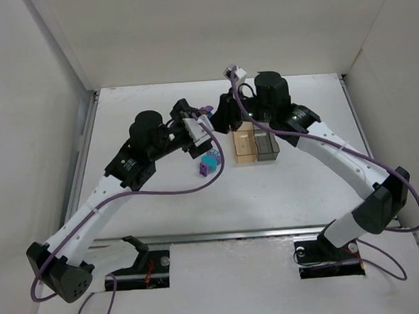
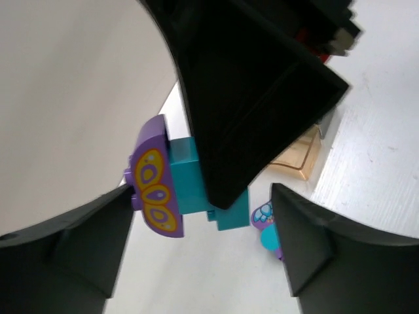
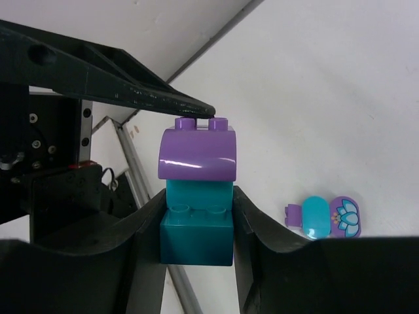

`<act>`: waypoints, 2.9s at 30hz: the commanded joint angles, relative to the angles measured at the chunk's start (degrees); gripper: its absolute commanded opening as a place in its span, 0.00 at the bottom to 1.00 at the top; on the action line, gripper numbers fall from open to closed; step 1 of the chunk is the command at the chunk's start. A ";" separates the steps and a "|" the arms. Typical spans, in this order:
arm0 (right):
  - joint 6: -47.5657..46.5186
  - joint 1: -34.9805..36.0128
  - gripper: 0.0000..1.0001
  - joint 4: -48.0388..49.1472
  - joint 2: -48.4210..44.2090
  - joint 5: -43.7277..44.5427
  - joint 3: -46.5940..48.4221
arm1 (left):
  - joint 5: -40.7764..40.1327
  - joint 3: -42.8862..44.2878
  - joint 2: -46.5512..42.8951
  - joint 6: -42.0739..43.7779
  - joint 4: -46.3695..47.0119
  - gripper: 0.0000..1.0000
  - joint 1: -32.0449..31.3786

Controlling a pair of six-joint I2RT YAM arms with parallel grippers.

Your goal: Sort the legos into containers by color

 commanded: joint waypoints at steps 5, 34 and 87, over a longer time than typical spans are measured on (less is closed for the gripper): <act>-15.42 -0.49 0.00 1.68 -3.06 0.52 -3.21 | 13.39 6.91 -3.59 -1.62 -10.92 0.97 1.54; -54.30 -1.11 0.00 5.55 -15.55 -9.60 -20.62 | 34.25 19.05 15.66 5.94 -26.93 0.70 6.39; -14.22 -12.01 0.00 7.23 -24.85 46.92 -27.91 | 0.23 37.68 52.21 -50.30 -11.20 0.00 -0.73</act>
